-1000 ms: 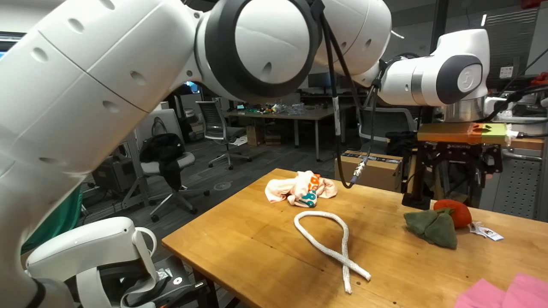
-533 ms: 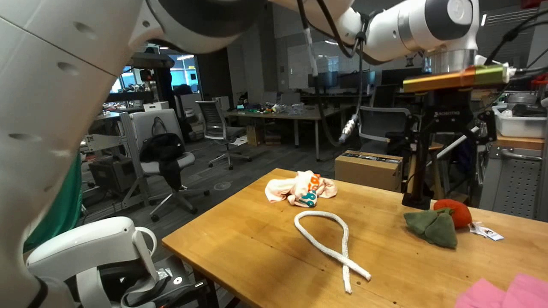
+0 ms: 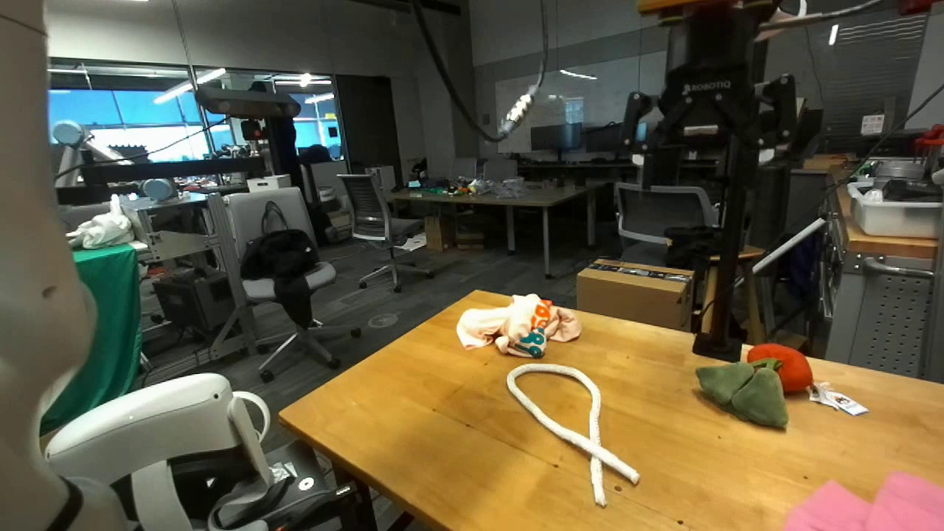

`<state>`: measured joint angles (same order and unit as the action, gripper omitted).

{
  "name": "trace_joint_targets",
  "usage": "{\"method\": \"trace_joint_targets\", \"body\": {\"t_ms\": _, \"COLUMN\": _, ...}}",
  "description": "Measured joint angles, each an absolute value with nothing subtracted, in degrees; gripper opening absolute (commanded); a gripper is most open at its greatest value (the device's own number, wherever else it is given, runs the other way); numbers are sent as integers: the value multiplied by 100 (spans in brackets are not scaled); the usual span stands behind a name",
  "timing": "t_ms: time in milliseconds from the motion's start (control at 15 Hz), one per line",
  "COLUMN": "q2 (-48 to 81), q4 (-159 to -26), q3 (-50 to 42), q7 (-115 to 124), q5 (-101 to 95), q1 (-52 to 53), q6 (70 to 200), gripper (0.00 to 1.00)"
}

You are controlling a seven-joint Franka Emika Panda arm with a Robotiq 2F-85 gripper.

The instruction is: Move the pink shirt to the left then move the peach colored shirts to the right then move the turnip plushie to the left

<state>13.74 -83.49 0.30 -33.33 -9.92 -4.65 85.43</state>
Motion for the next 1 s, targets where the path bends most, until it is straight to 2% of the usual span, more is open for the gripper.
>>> {"method": "trace_joint_targets", "body": {"t_ms": 1000, "q2": -2586, "q4": -12783, "q3": -393, "q7": -2582, "q5": -197, "q1": -398, "q6": 12117, "gripper": 100}}
